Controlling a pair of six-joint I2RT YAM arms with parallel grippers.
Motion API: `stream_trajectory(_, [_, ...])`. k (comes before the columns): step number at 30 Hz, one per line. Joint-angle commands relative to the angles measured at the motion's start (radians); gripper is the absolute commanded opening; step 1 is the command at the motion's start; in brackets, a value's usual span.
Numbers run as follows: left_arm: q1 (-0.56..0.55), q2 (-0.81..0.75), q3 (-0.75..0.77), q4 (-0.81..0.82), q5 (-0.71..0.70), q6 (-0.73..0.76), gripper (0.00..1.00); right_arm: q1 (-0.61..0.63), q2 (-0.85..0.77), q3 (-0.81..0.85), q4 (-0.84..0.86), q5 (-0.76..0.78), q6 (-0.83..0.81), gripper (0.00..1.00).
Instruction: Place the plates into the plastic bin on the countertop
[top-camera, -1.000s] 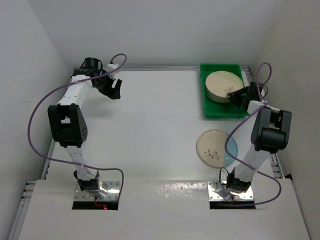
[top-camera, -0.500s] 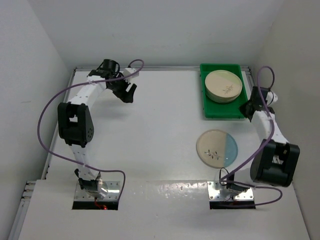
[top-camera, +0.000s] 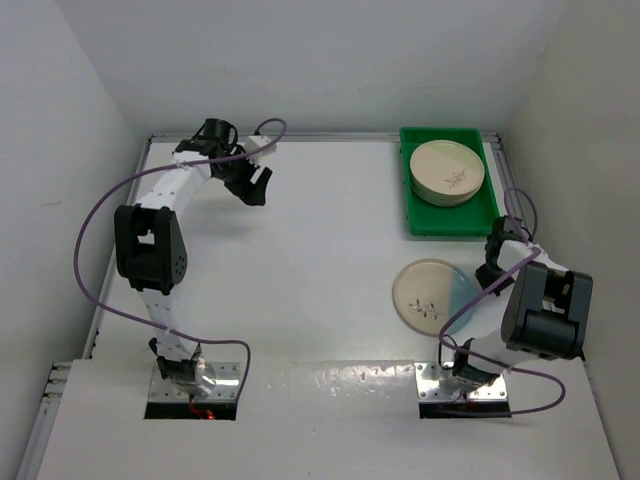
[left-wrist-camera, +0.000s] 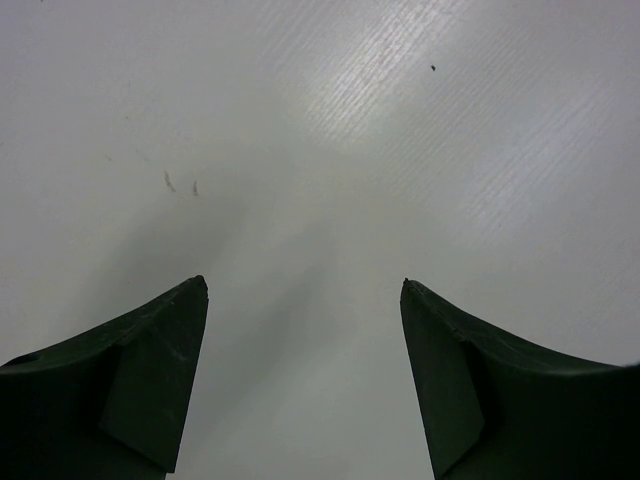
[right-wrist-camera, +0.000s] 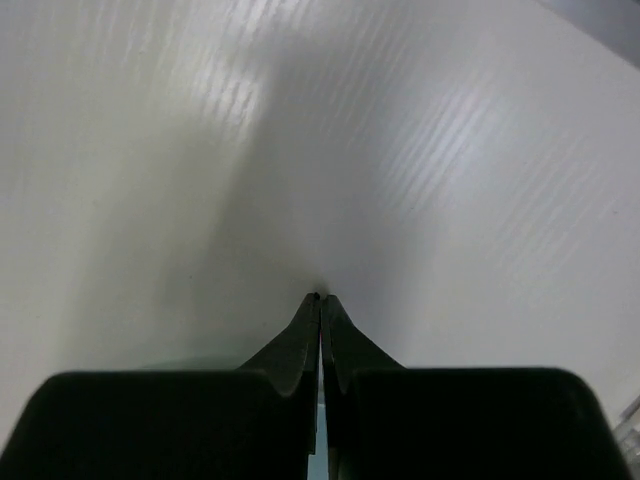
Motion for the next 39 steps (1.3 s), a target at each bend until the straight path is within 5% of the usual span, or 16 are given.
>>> stream_trajectory(1, [0.028,-0.016,-0.009,0.012,0.027,0.015,0.80,0.033,0.041,-0.010,0.020,-0.151,0.023,0.00])
stream_trajectory(10, [0.037,-0.016,-0.009,0.021,0.027,0.015,0.80,0.417,0.150,0.041,0.006,-0.488,0.054,0.00])
stream_trajectory(15, [-0.001,-0.007,-0.020,0.021,0.018,0.015,0.79,0.634,0.312,0.356,0.008,-0.751,-0.012,0.00])
stream_trajectory(16, [-0.014,-0.007,-0.031,0.021,0.032,0.015,0.79,0.691,0.349,0.519,-0.009,-0.773,-0.063,0.00])
stream_trajectory(18, [-0.069,-0.007,-0.048,0.010,0.044,0.037,0.78,0.716,0.354,0.596,-0.089,-0.733,-0.124,0.00])
stream_trajectory(24, [-0.297,0.028,-0.071,0.000,0.130,0.050,0.78,0.531,0.149,0.433,-0.155,-0.505,-0.089,0.08])
stream_trajectory(30, [-0.553,0.159,0.033,0.000,0.190,-0.023,0.81,0.380,-0.090,0.262,-0.204,-0.284,-0.158,0.51])
stream_trajectory(39, [-0.733,0.314,0.053,0.112,-0.161,-0.272,0.82,0.365,-0.288,0.196,-0.215,-0.257,-0.258,0.56])
